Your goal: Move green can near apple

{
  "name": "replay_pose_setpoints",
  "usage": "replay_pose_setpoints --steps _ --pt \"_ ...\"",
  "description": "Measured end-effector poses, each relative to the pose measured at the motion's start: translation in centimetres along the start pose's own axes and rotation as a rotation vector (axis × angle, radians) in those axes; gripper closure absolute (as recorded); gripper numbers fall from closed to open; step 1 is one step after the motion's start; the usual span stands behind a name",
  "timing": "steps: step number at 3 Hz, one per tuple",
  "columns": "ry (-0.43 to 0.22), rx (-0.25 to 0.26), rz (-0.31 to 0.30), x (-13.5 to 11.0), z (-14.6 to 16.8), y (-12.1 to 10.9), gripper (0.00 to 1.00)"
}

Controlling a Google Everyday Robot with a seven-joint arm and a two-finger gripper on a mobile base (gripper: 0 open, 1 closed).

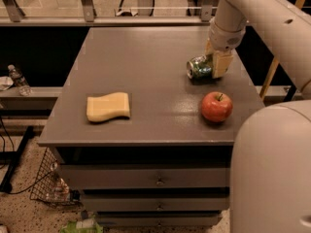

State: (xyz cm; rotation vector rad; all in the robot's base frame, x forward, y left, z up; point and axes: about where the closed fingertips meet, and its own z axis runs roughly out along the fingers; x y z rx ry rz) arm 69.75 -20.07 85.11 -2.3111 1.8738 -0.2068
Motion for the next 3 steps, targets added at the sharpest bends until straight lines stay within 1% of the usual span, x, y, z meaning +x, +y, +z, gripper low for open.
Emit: replay_pose_setpoints --steps 1,2,3 --pt "-0.019 -0.003 0.010 1.8 -1.0 1.6 1.00" --pt "-0.051 -0.008 -0.011 2.6 -2.5 3.5 1.00" --pt "-0.070 -0.032 -0.047 2.2 -3.3 5.4 1.00"
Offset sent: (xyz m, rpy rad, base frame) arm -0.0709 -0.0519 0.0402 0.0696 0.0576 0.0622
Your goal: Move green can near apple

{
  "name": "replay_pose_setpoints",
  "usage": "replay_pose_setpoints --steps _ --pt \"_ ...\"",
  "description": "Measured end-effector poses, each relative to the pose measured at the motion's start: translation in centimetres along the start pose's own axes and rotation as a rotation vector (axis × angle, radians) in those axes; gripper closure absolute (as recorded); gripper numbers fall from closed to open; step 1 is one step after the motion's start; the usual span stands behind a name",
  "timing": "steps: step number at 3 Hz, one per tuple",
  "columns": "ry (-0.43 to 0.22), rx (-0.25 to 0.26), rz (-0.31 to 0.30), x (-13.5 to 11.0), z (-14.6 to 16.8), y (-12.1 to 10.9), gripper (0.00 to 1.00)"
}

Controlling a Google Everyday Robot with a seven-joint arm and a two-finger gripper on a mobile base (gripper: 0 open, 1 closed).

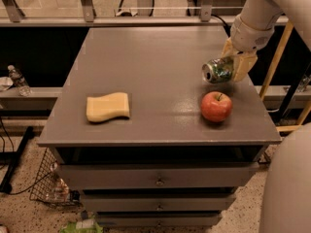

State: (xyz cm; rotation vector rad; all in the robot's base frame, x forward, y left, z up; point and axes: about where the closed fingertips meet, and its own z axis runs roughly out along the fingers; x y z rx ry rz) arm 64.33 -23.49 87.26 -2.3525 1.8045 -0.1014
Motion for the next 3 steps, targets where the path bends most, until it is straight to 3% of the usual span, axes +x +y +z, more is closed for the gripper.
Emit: replay_pose_setpoints --steps 3 --pt "-0.084 -0.108 -0.123 -4.9 2.4 3.7 1.00"
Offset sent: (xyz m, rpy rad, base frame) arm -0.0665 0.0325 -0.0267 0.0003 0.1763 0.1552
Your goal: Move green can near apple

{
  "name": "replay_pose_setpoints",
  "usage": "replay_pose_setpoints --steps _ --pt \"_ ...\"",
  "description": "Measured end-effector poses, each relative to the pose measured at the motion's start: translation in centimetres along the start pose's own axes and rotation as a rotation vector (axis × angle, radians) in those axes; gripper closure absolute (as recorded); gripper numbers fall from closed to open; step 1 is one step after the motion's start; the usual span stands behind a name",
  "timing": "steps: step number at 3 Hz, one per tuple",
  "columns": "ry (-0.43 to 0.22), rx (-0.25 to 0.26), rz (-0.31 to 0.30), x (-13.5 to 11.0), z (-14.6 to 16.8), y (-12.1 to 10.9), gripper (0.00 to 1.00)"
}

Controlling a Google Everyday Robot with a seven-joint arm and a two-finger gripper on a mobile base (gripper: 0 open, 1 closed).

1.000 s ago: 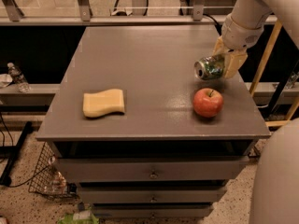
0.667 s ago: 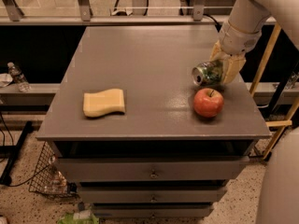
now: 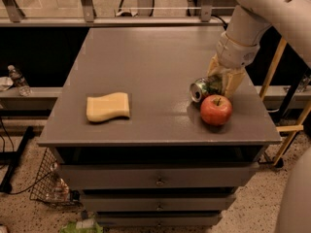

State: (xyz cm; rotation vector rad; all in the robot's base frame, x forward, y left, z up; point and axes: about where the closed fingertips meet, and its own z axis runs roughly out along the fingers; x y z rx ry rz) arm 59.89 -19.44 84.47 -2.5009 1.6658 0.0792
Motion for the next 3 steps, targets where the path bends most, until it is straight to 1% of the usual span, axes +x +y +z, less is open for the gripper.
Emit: replay_pose_setpoints --steps 1,3 --pt "-0.001 0.013 -0.002 -0.06 0.31 -0.45 0.85" --pt "0.000 0.038 -0.003 -0.02 0.76 -1.33 0.37"
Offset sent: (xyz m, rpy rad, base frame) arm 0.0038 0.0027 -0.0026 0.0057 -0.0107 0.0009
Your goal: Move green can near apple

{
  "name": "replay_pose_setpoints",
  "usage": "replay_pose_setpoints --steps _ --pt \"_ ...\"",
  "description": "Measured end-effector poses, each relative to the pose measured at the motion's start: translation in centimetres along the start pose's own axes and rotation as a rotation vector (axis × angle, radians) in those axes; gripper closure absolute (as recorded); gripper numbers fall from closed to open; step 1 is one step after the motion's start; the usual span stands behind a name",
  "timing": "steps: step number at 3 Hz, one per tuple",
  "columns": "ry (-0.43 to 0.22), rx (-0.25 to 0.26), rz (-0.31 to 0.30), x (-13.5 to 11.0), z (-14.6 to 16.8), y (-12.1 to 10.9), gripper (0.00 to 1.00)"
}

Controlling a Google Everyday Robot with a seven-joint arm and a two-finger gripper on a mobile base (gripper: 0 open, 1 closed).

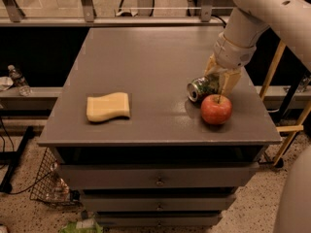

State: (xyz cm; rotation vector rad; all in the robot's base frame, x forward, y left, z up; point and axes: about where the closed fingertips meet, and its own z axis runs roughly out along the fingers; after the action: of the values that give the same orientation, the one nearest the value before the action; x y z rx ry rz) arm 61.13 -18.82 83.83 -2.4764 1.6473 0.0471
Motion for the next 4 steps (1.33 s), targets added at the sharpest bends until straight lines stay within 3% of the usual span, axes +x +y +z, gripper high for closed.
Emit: replay_pose_setpoints --steps 1,2,4 --pt "0.000 0.008 -0.001 0.01 0.21 -0.30 0.15" --pt "0.000 0.014 -0.001 0.02 0.44 -0.56 0.00" --pt "-0.007 0.032 0.026 0.44 0.38 -0.65 0.00"
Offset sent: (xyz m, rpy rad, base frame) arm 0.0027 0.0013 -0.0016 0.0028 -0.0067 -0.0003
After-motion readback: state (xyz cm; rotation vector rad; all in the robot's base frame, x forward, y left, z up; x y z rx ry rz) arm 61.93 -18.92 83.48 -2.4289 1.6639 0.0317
